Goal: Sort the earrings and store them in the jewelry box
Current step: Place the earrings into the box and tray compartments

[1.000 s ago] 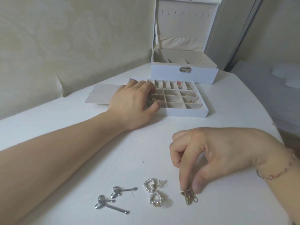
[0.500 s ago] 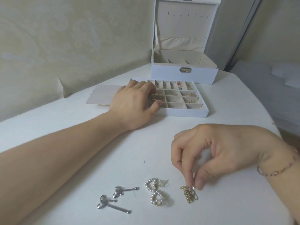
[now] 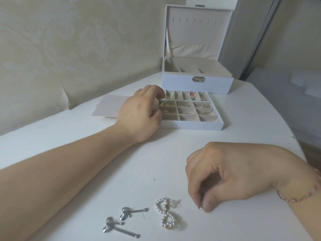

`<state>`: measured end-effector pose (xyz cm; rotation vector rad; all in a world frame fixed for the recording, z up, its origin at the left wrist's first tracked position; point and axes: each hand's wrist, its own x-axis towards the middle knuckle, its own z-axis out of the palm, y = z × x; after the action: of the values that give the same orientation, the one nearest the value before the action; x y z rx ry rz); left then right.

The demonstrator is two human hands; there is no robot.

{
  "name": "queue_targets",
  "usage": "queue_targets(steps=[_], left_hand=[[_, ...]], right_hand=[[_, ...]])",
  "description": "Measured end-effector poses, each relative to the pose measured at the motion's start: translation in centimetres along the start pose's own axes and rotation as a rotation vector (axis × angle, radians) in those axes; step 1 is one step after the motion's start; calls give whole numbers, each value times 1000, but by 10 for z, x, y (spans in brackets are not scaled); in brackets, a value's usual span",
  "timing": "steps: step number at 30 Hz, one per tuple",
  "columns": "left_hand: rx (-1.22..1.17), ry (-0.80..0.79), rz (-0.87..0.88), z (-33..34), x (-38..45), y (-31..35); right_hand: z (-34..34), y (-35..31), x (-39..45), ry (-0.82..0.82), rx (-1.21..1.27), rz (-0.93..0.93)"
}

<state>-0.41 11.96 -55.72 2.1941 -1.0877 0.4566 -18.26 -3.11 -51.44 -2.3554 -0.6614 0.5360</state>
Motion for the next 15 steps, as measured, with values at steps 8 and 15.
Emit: queue_targets(steps=[8, 15], left_hand=[[-95, 37, 29, 1, 0, -3], [-205, 75, 45, -2, 0, -2]], right_hand=[[-23, 15, -9, 317, 171, -31], [-61, 18, 37, 857, 263, 70]])
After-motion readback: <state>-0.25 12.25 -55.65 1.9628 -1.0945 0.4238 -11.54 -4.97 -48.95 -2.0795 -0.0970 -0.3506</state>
